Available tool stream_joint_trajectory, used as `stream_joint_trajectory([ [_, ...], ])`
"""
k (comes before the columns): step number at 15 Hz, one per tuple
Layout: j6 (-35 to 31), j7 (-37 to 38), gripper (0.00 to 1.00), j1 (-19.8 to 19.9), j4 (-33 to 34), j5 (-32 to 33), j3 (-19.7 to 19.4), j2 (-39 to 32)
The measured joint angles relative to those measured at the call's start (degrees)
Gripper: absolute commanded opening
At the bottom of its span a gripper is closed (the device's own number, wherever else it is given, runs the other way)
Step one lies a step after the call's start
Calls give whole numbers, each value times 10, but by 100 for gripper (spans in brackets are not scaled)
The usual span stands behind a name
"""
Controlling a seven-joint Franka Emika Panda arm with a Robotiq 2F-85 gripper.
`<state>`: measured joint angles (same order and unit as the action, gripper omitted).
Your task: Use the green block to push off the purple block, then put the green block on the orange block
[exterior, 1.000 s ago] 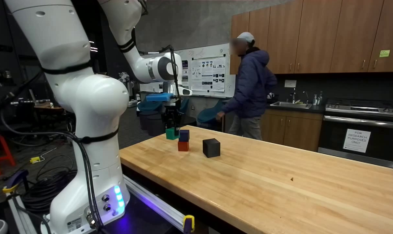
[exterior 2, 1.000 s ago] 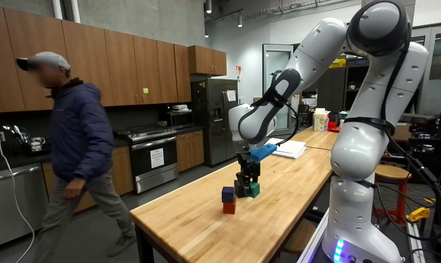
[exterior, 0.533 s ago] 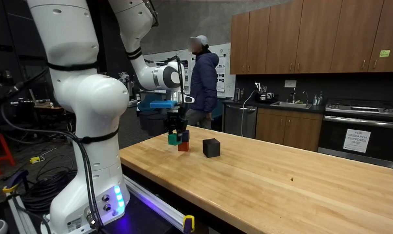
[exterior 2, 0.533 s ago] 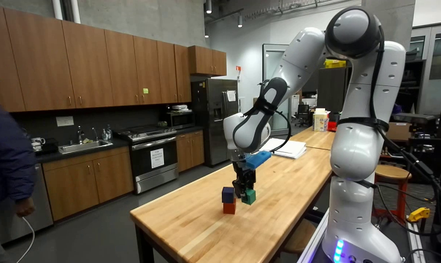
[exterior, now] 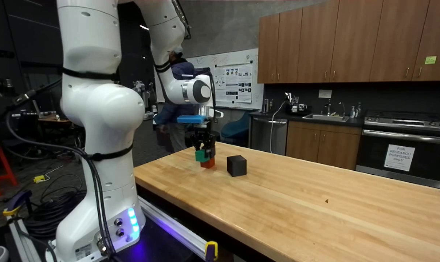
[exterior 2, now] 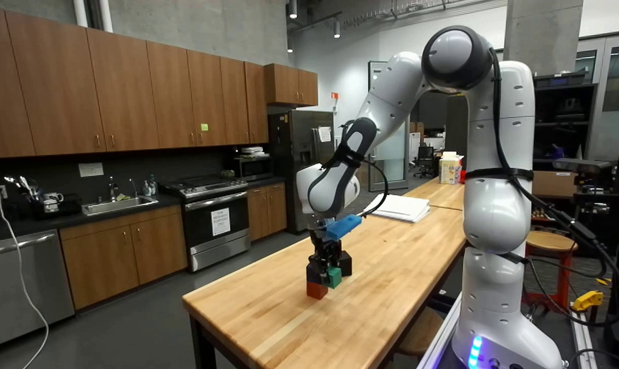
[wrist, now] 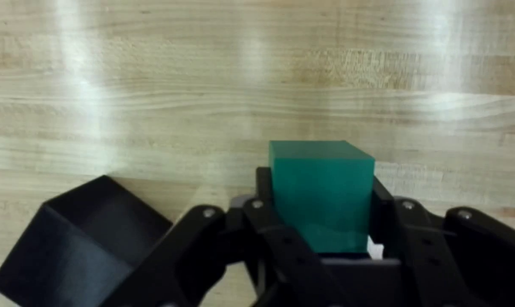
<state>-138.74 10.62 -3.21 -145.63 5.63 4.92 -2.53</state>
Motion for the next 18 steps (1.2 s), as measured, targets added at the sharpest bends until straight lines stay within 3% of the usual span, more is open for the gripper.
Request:
stream_joint_trajectory([
  [8, 18, 0, 24, -17, 122, 5, 0, -90],
  [18, 67, -2, 24, -22, 178, 5, 0, -97],
])
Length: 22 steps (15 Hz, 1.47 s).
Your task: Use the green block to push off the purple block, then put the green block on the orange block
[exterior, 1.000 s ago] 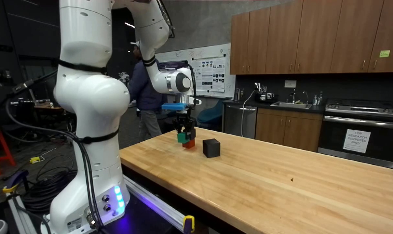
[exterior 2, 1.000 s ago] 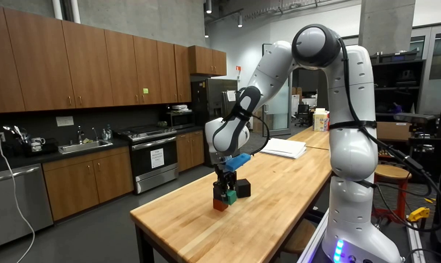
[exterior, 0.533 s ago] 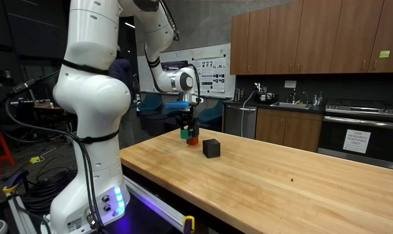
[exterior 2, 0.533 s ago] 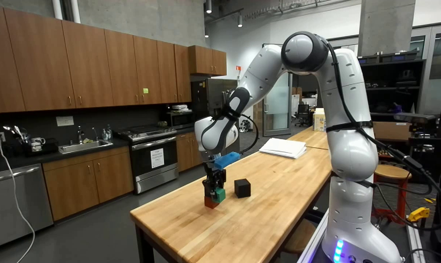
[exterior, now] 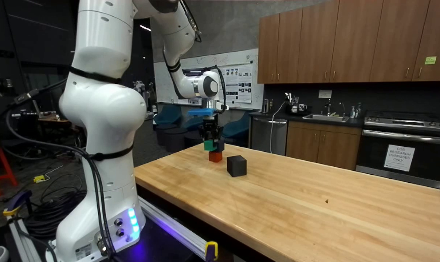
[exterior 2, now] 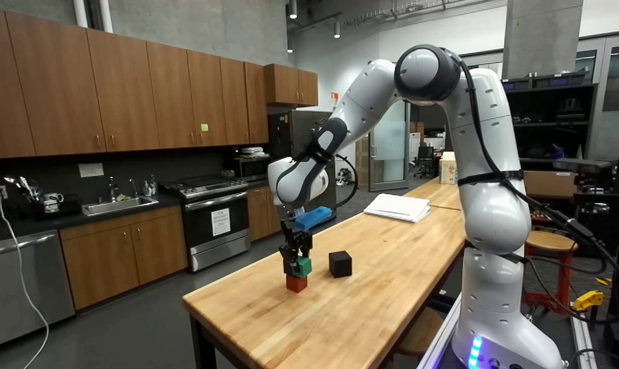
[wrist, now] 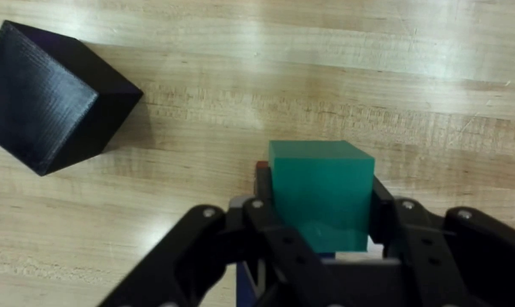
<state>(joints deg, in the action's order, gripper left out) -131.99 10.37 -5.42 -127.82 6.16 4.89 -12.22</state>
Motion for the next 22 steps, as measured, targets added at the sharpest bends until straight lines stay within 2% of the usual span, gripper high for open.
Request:
stream_joint_trajectory([
  [9, 0, 0, 24, 0, 40, 5, -8, -25],
  [22, -1, -8, 24, -1, 47, 5, -10, -48],
])
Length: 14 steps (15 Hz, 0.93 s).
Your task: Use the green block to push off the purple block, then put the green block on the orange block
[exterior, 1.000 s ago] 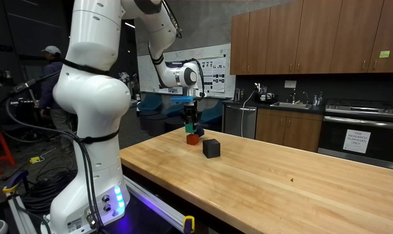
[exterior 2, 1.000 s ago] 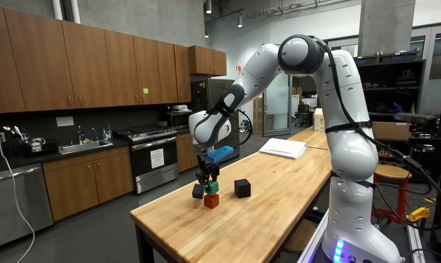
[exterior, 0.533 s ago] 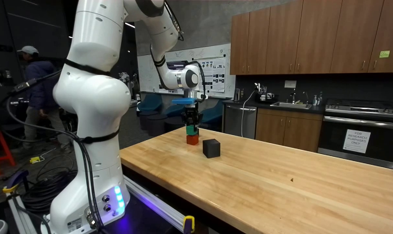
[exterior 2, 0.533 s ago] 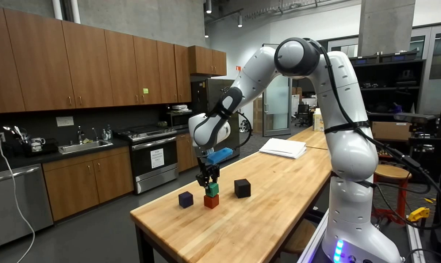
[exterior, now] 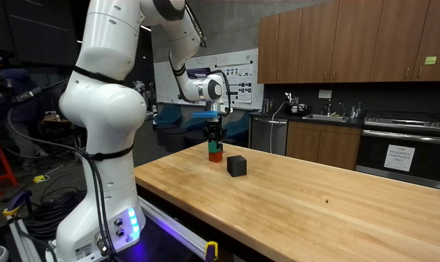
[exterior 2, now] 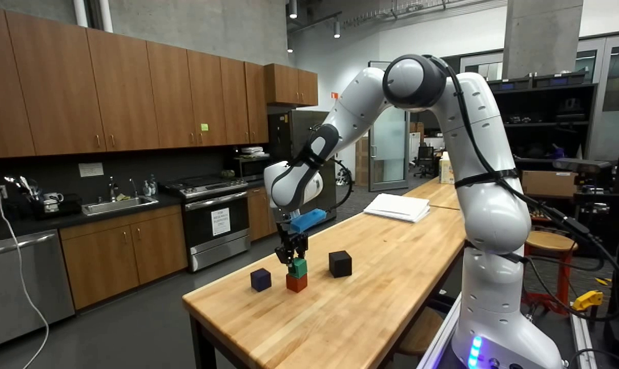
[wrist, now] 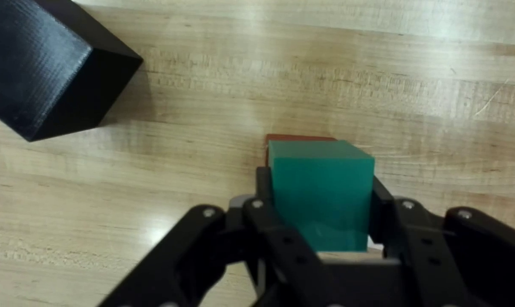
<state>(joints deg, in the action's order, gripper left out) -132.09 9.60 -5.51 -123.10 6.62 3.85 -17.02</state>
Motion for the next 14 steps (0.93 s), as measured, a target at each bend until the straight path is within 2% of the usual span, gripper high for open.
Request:
stream_joint_trajectory([
  [8, 0, -2, 24, -2, 12, 0, 1, -8],
  [9, 0, -2, 73, -2, 12, 0, 1, -8],
  [12, 0, -2, 74, -2, 13, -1, 1, -9],
  [14, 0, -2, 81, -2, 13, -1, 2, -9],
])
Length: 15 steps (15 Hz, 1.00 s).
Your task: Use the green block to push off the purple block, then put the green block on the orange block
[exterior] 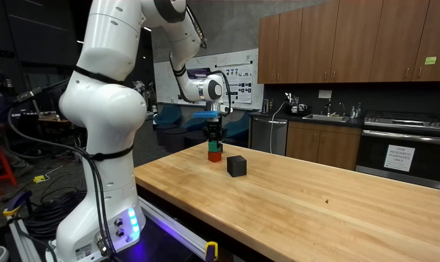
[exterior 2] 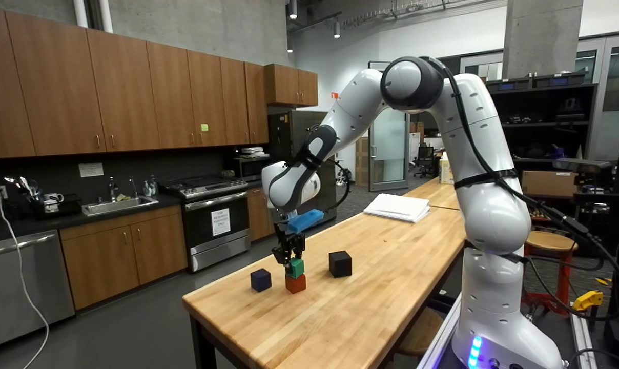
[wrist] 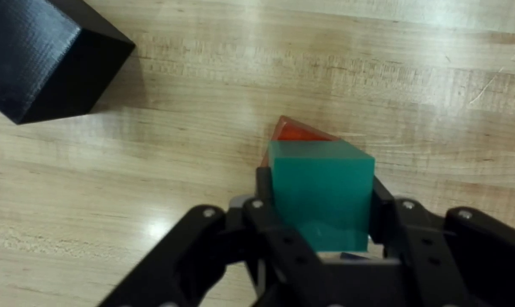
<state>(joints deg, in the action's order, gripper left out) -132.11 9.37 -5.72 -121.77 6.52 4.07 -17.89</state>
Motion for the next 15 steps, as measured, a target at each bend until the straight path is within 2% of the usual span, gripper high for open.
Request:
stream_joint_trajectory([
  [3, -1, 0, 97, -3, 3, -1, 2, 2],
  [4, -1, 0, 100, -5, 5, -2, 2, 5],
  [10, 6, 7, 100, -17, 0, -2, 6, 64],
  [15, 73, 34, 100, -27, -18, -3, 21, 157],
])
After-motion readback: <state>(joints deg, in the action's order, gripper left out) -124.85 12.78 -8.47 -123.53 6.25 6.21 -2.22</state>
